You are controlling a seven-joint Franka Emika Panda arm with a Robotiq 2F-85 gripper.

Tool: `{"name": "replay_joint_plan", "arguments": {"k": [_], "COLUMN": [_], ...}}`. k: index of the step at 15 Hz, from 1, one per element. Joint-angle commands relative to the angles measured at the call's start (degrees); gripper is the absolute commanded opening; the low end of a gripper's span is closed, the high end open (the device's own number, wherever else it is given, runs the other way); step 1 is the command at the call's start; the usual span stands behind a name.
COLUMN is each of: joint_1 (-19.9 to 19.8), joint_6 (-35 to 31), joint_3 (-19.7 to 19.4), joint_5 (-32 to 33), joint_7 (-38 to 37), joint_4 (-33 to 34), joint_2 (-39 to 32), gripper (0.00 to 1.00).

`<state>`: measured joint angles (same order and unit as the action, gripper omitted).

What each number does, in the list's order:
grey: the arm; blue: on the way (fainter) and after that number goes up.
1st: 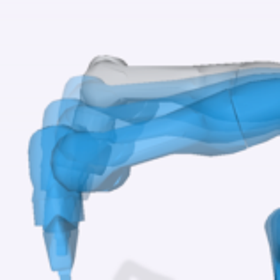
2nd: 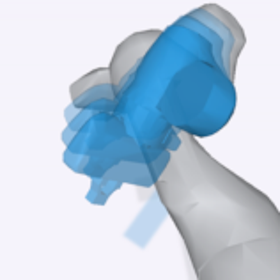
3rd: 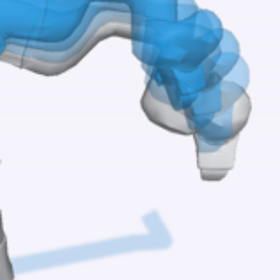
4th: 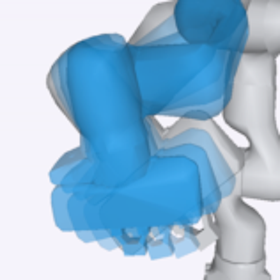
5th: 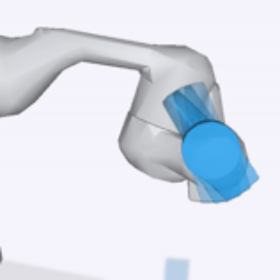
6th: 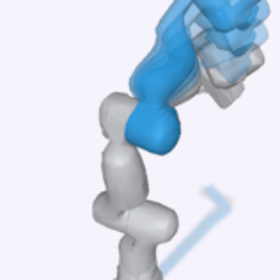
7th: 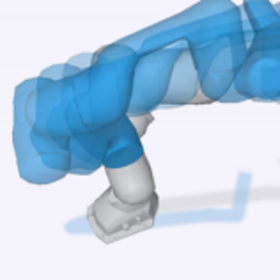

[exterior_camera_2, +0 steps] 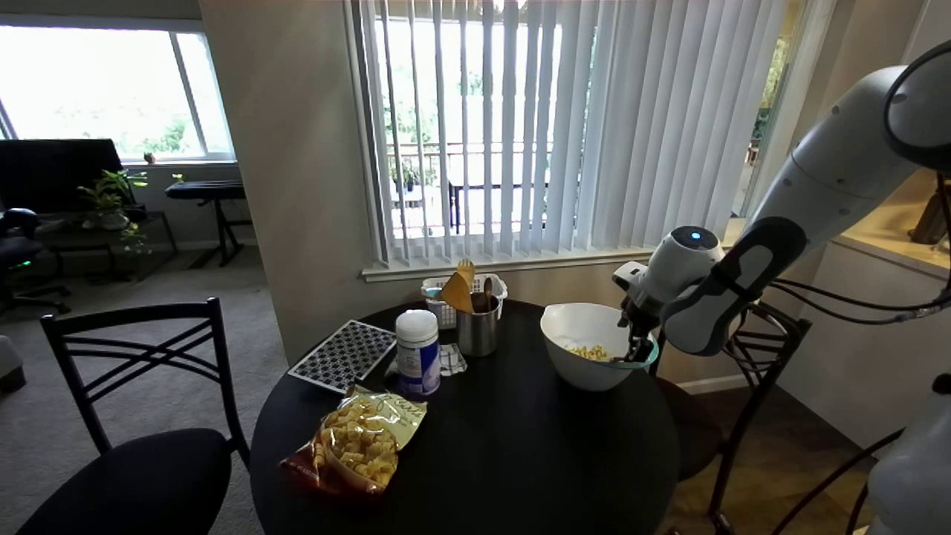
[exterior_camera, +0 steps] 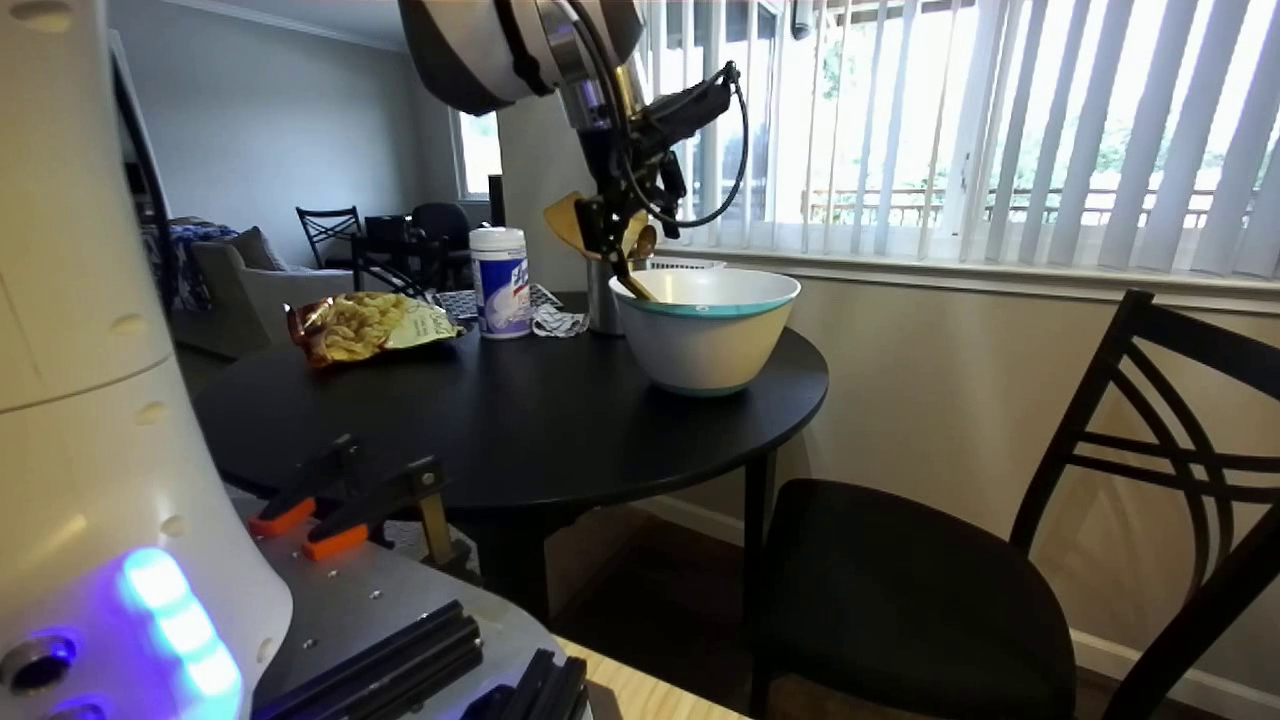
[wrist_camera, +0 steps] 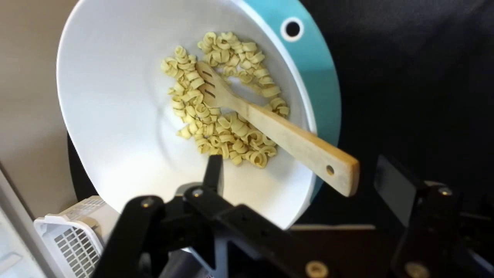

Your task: Use the wooden spoon to stir the objects in the white bowl.

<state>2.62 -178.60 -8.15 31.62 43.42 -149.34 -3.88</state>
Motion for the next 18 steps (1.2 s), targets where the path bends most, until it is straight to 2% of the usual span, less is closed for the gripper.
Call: {"name": "replay_joint_plan", "arguments": {"k": [1, 8, 18], "joint_1": [1.83, 3.84, 6.18], "joint_6": [-0.91, 4.56, 4.50], "joint_3": [-2.85, -4.44, -4.45], "joint_5": [7.36, 17.21, 24.95], "joint_7": [-6.66, -13.74, -26.30], "joint_4": [1.46, 1.62, 1.61], "joint_2": [-0.97, 1.20, 0.09], "gripper": [1.00, 1.00, 1.00]}}
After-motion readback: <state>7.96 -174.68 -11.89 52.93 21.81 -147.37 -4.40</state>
